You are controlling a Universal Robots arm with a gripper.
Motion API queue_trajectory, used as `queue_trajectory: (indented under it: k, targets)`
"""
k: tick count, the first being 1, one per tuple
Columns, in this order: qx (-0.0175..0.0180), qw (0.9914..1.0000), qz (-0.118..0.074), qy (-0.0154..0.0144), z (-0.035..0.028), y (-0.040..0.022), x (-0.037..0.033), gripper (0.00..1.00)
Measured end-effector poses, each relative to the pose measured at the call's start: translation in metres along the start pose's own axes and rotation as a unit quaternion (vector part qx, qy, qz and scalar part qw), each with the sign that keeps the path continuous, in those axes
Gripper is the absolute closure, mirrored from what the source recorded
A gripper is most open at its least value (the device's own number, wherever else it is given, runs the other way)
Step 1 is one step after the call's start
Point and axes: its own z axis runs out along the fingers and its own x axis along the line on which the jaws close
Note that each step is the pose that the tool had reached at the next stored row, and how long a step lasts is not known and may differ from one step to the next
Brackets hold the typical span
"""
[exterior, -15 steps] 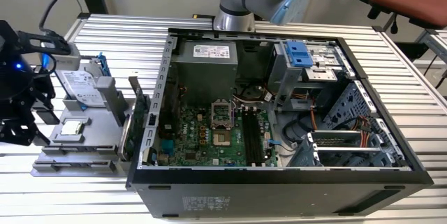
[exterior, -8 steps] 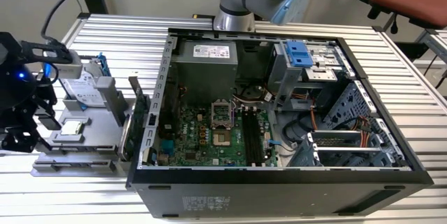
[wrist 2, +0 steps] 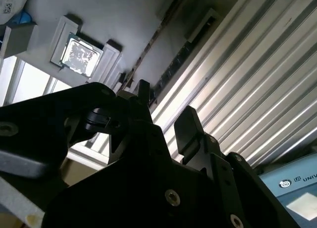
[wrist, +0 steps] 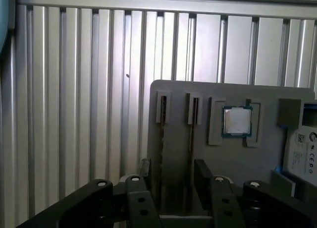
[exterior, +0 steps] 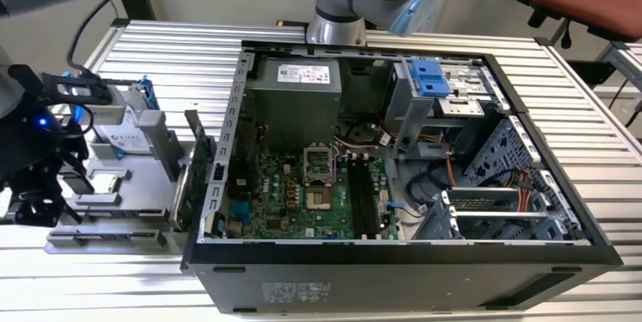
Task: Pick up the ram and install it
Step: 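Pick up the ram and move it above insertion slot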
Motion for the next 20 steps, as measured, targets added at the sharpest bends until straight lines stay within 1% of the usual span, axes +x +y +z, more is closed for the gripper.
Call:
queue_trajectory:
  k: [6, 10, 14, 20]
  targets:
    - [0.0000, 1.00000, 0.002, 0.0000, 0.0107, -0.0008, 0.0006, 0.00]
    - [0.0001, 0.99993, 0.012, -0.0002, 0.0172, -0.0009, 0.0012, 0.00]
    - [0.0001, 0.99993, 0.012, -0.0002, 0.0233, -0.0010, 0.0013, 0.00]
    - [-0.0001, 0.99992, 0.012, -0.0002, 0.0340, -0.0012, 0.0017, 0.00]
